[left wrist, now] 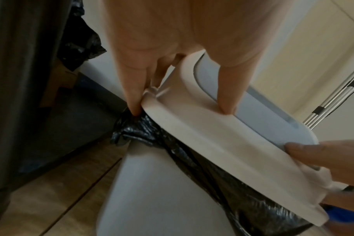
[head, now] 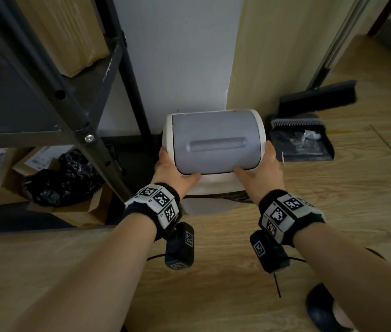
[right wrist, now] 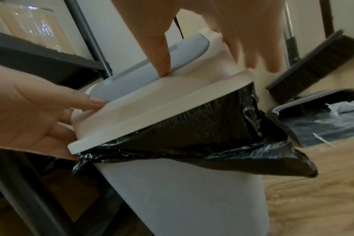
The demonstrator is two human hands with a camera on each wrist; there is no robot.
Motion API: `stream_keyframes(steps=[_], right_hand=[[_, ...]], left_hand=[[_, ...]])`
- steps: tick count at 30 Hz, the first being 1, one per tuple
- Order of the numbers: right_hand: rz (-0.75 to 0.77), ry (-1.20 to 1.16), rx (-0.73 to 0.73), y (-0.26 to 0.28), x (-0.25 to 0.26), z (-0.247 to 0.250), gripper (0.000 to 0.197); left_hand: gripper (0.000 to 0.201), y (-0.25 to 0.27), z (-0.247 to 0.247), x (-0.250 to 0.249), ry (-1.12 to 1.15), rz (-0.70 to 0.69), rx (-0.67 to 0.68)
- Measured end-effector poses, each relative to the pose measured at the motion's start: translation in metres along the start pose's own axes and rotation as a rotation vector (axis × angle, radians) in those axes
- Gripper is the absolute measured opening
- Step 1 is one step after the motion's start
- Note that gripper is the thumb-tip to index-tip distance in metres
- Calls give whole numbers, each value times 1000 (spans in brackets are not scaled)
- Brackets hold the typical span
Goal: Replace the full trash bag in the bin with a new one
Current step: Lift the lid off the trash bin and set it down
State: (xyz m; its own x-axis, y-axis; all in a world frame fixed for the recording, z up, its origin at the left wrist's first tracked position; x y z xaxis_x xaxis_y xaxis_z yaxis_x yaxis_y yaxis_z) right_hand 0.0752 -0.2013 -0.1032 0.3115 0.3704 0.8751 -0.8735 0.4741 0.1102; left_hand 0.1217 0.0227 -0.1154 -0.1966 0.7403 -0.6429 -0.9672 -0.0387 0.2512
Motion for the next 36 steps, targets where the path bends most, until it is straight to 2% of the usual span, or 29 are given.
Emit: stream_keyframes(steps=[14,23,36], right_hand=[[-21,-2,-10,16,-14,11,86],[-4,-34,-35,11,-12,16,69],[65,-121,-42,13,10,40,68]], left_hand=[[97,5,4,-1,-99,-98,-11],[88,6,10,-5,-264,-90,-45],[85,20,33,-41,-194,-211,-110]])
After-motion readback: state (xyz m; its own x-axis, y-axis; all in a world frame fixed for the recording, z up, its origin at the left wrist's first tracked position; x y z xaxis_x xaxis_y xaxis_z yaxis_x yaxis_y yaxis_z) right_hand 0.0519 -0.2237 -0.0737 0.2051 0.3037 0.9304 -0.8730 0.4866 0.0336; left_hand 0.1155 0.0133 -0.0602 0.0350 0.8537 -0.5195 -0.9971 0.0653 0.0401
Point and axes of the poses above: each hand's wrist, its own y-axis away from the middle knuckle, its own z-axis out of the back of the hand, x = y × z, the point moved 9 cm from there along -y, towards the middle knuckle, and after that the axes turned 12 degrees about -y, right-handed, at the moved point
